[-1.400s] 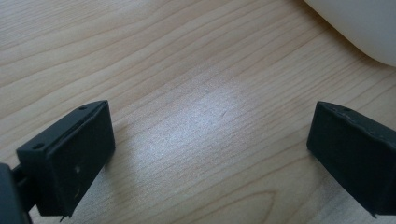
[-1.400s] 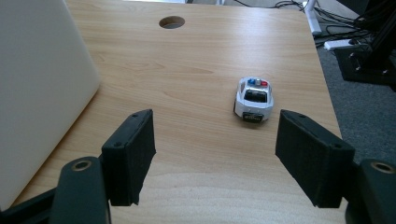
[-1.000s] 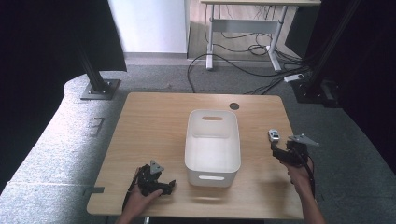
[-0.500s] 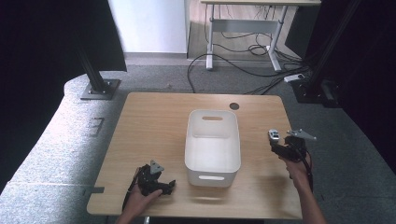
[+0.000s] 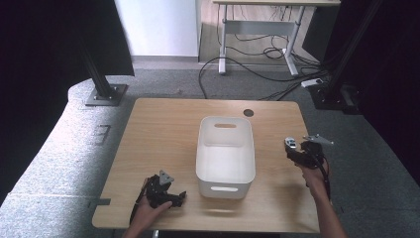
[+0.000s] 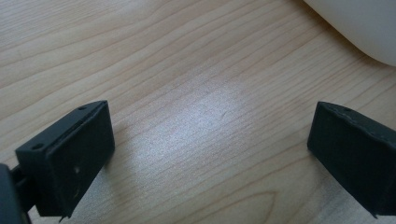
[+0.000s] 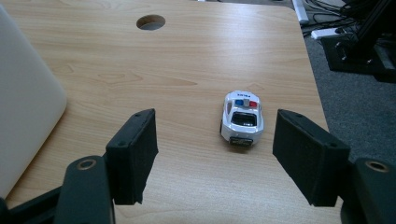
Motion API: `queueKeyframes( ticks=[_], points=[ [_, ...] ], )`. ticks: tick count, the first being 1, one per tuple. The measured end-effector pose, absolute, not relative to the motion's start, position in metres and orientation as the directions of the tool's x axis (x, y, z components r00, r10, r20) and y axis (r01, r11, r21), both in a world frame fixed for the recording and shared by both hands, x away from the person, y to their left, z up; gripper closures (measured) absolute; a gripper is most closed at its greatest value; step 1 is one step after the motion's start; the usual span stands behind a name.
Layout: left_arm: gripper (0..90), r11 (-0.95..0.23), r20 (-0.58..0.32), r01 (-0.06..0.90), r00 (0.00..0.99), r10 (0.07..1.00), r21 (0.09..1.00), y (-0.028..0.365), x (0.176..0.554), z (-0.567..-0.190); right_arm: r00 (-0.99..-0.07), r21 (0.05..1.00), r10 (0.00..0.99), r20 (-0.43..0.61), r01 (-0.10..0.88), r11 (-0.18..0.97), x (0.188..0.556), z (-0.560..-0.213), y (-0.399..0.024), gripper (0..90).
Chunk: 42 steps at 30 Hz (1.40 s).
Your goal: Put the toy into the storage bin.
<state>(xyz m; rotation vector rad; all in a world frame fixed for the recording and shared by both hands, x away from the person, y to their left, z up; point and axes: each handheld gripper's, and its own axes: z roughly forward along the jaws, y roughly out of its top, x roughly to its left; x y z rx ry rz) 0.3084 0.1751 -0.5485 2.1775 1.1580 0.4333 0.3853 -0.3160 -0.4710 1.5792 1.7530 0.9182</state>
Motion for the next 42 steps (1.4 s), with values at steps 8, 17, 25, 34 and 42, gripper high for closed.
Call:
queueKeyframes(
  ticks=[8, 17, 25, 34, 42],
  points=[
    [0.6, -0.418, -0.004, 0.622, 0.560, 0.828, 0.662, 0.175, 0.308, -0.549, -0.104, 0.810, 0.994, 0.018, 0.585, 0.047, 0.391, -0.470, -0.317, 30.1],
    [0.5, -0.418, -0.004, 0.622, 0.561, 0.828, 0.662, 0.175, 0.308, -0.549, -0.107, 0.795, 0.994, 0.002, 0.603, 0.063, 0.401, -0.475, -0.315, 30.0],
    [0.5, -0.419, -0.004, 0.622, 0.561, 0.828, 0.662, 0.175, 0.308, -0.549, -0.108, 0.778, 0.994, -0.003, 0.624, 0.070, 0.410, -0.485, -0.310, 30.0],
    [0.5, -0.419, -0.004, 0.623, 0.561, 0.828, 0.661, 0.175, 0.308, -0.548, -0.114, 0.777, 0.993, -0.007, 0.625, 0.077, 0.419, -0.476, -0.307, 30.0],
    [0.5, -0.419, -0.004, 0.622, 0.561, 0.828, 0.661, 0.175, 0.308, -0.548, -0.104, 0.766, 0.995, 0.005, 0.640, 0.063, 0.430, -0.476, -0.308, 29.9]
  ],
)
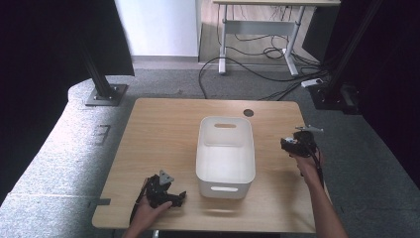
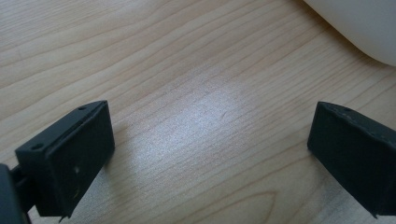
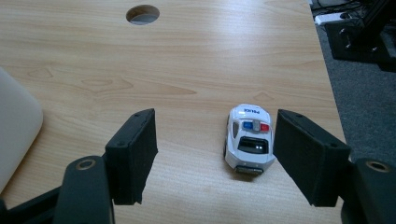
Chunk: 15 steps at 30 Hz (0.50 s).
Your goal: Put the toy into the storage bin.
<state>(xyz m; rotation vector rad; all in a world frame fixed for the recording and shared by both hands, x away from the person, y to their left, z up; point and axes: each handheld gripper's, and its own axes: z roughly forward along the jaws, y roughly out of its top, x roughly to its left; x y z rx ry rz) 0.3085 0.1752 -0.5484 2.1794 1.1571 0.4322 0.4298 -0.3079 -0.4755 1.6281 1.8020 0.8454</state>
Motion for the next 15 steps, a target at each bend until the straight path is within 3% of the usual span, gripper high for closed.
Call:
queueKeyframes(
  ticks=[15],
  points=[
    [0.5, -0.419, -0.004, 0.622, 0.562, 0.827, 0.661, 0.175, 0.309, -0.548, -0.079, 0.743, 0.997, 0.023, 0.669, 0.036, 0.448, -0.485, -0.316, 30.1]
  ],
)
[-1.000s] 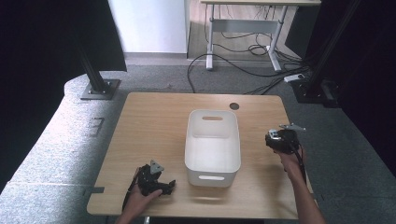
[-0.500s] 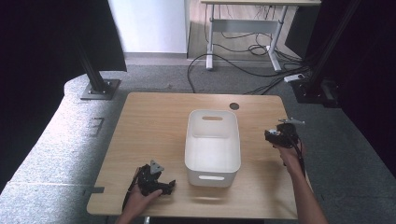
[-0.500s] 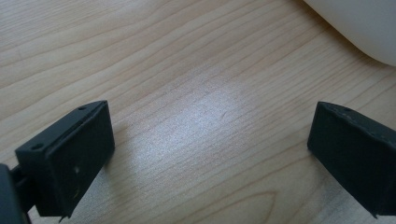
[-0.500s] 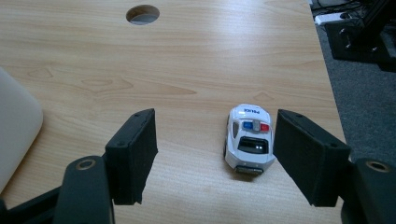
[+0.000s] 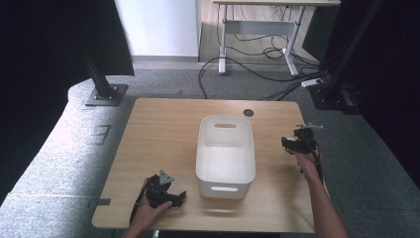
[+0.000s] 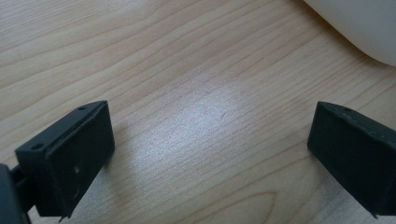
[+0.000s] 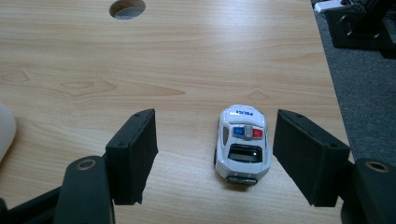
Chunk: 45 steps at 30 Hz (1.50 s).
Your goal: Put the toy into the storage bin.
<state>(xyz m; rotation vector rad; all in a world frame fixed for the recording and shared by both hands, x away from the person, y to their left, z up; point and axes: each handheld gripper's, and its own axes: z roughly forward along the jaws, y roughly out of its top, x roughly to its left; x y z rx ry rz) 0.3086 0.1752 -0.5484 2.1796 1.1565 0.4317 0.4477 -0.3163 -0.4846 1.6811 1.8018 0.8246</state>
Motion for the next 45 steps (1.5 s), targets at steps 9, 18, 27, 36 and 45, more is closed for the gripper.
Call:
queueKeyframes(
  ticks=[9, 18, 27, 36, 45],
  points=[
    [0.5, -0.420, -0.004, 0.622, 0.562, 0.827, 0.661, 0.175, 0.309, -0.548, -0.064, 0.735, 0.998, 0.027, 0.678, 0.024, 0.456, -0.492, -0.323, 29.9],
    [0.4, -0.421, -0.004, 0.622, 0.564, 0.826, 0.661, 0.175, 0.309, -0.548, -0.065, 0.735, 0.998, 0.020, 0.677, 0.030, 0.464, -0.486, -0.323, 29.3],
    [0.4, -0.421, -0.004, 0.621, 0.564, 0.826, 0.661, 0.175, 0.309, -0.548, -0.047, 0.718, 0.999, 0.019, 0.696, 0.019, 0.474, -0.498, -0.326, 29.5],
    [0.4, -0.421, -0.004, 0.622, 0.564, 0.826, 0.661, 0.175, 0.309, -0.548, -0.037, 0.696, 0.999, 0.014, 0.718, 0.017, 0.481, -0.510, -0.327, 30.2],
    [0.4, -0.421, -0.004, 0.621, 0.564, 0.826, 0.661, 0.175, 0.309, -0.548, -0.030, 0.682, 0.999, 0.012, 0.731, 0.013, 0.485, -0.519, -0.325, 30.6]
  ],
)
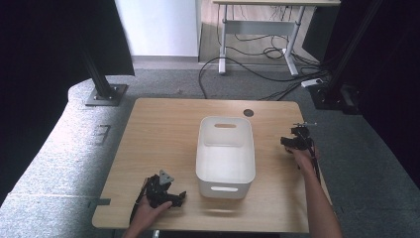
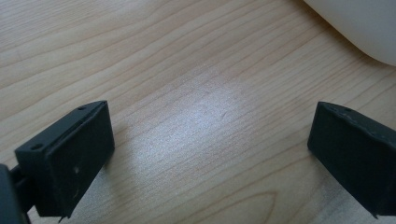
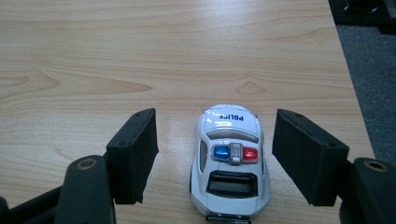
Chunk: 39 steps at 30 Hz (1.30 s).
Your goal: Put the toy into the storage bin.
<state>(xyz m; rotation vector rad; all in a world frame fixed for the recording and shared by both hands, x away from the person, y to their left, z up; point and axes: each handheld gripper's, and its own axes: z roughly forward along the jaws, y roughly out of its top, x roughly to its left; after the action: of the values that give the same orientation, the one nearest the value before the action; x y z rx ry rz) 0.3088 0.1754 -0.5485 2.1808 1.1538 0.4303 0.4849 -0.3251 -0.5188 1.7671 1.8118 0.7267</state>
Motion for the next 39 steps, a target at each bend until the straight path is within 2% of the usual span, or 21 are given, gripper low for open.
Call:
queueKeyframes(
  ticks=[18, 32, 36, 39],
  points=[
    [0.4, -0.421, -0.004, 0.621, 0.564, 0.826, 0.661, 0.175, 0.309, -0.548, 0.002, 0.657, 0.999, 0.041, 0.754, -0.028, 0.490, -0.530, -0.334, 34.1],
    [0.5, -0.420, -0.004, 0.622, 0.563, 0.826, 0.661, 0.175, 0.309, -0.548, 0.011, 0.641, 0.999, 0.050, 0.767, -0.040, 0.493, -0.538, -0.336, 41.9],
    [0.5, -0.421, -0.004, 0.622, 0.564, 0.826, 0.661, 0.175, 0.309, -0.548, 0.001, 0.648, 0.999, 0.032, 0.762, -0.022, 0.493, -0.538, -0.334, 48.2],
    [0.5, -0.421, -0.004, 0.621, 0.564, 0.826, 0.661, 0.175, 0.309, -0.548, -0.009, 0.645, 1.000, 0.022, 0.764, -0.007, 0.493, -0.538, -0.334, 49.6]
  ],
)
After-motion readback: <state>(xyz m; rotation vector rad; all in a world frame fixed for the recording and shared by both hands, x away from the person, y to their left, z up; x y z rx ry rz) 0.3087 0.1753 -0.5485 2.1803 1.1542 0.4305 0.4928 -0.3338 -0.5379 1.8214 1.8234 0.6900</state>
